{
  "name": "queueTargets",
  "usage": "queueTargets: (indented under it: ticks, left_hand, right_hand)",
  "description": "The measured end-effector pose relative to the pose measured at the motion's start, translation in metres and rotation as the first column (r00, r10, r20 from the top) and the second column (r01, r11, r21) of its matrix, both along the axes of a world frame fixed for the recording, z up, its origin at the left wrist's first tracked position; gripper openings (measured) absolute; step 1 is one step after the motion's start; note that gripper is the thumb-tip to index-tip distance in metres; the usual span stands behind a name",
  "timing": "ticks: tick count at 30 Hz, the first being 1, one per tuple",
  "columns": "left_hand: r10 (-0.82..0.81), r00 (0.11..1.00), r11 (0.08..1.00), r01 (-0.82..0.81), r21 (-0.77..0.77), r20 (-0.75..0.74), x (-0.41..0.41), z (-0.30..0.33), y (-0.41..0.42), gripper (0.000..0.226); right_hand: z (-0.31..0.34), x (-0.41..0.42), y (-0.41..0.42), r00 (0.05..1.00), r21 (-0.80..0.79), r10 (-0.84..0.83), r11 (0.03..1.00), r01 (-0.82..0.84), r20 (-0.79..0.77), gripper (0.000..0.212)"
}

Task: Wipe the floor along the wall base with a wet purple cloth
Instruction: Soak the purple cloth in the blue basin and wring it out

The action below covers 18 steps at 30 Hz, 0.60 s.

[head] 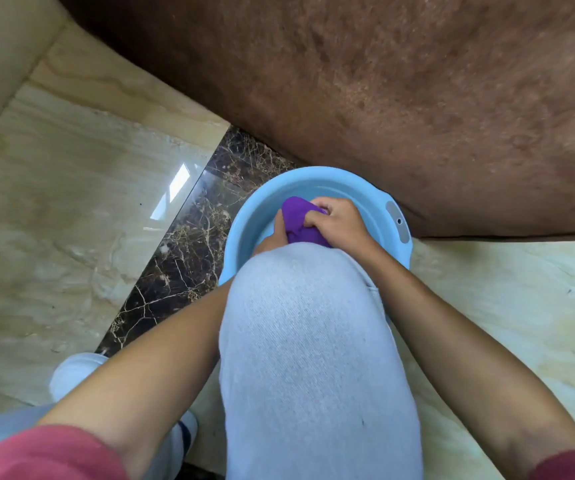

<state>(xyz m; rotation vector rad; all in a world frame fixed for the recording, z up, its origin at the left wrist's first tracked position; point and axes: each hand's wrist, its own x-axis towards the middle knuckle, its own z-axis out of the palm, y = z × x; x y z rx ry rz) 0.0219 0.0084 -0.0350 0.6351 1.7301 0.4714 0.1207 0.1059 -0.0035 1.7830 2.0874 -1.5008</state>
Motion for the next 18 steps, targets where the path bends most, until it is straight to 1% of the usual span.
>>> queueTargets:
  ticks: [1, 2, 4, 5, 7, 8, 9, 10, 12, 14, 16, 17, 18]
  left_hand:
    - [-0.036, 0.999, 0.998, 0.034, 0.057, 0.038, -0.007, 0.012, 0.002, 0.088]
    - [-0.064, 0.995, 0.989, 0.053, 0.14, 0.078, -0.014, 0.019, 0.002, 0.069]
    - [-0.032, 0.992, 0.957, -0.005, 0.29, 0.12, -0.036, 0.038, 0.005, 0.026]
    - [0.02, 0.992, 0.942, -0.061, 0.329, 0.127, -0.049, 0.05, 0.008, 0.02]
    - [0.135, 0.978, 0.9, -0.188, 0.393, 0.16, -0.075, 0.076, 0.011, 0.039]
    - [0.204, 0.965, 0.871, -0.255, 0.419, 0.164, -0.095, 0.092, 0.012, 0.044]
    - [0.255, 0.953, 0.856, -0.302, 0.419, 0.164, -0.111, 0.104, 0.01, 0.044]
    - [0.291, 0.944, 0.846, -0.331, 0.418, 0.159, -0.127, 0.113, 0.008, 0.039]
    - [0.348, 0.933, 0.818, -0.352, 0.455, 0.096, -0.159, 0.127, -0.001, 0.024]
    - [0.409, 0.912, 0.777, -0.372, 0.508, 0.043, -0.188, 0.137, -0.014, 0.006]
    - [0.482, 0.876, 0.739, -0.396, 0.545, -0.017, -0.215, 0.145, -0.032, 0.019]
    - [0.503, 0.863, 0.732, -0.406, 0.547, -0.034, -0.224, 0.145, -0.038, 0.02]
    - [0.531, 0.846, 0.724, -0.42, 0.548, -0.054, -0.234, 0.146, -0.046, 0.02]
  right_hand:
    - [0.018, -0.006, 0.005, 0.997, -0.028, -0.035, 0.999, 0.033, -0.069, 0.006]
    - [0.036, -0.011, 0.01, 0.989, -0.043, -0.067, 0.997, 0.062, -0.13, 0.008]
    - [0.071, -0.03, 0.024, 0.958, -0.057, -0.093, 0.995, 0.081, -0.271, 0.013]
    - [0.086, -0.042, 0.032, 0.932, -0.066, -0.113, 0.993, 0.096, -0.345, 0.015]
    - [0.108, -0.066, 0.048, 0.887, -0.055, -0.132, 0.991, 0.12, -0.443, 0.017]
    - [0.118, -0.083, 0.054, 0.865, -0.036, -0.118, 0.993, 0.115, -0.487, 0.017]
    - [0.121, -0.093, 0.058, 0.856, -0.008, -0.106, 0.993, 0.119, -0.505, 0.017]
    - [0.122, -0.103, 0.061, 0.861, 0.025, -0.086, 0.993, 0.114, -0.502, 0.019]
    - [0.118, -0.124, 0.059, 0.893, 0.145, -0.01, 0.986, 0.084, -0.45, 0.024]
    - [0.106, -0.147, 0.051, 0.938, 0.287, 0.075, 0.958, 0.027, -0.338, 0.031]
    - [0.097, -0.175, 0.036, 0.953, 0.334, 0.126, 0.942, -0.028, -0.277, 0.044]
    - [0.093, -0.183, 0.03, 0.951, 0.334, 0.153, 0.941, -0.057, -0.27, 0.054]
    - [0.089, -0.194, 0.023, 0.934, 0.346, 0.228, 0.93, -0.125, -0.276, 0.062]
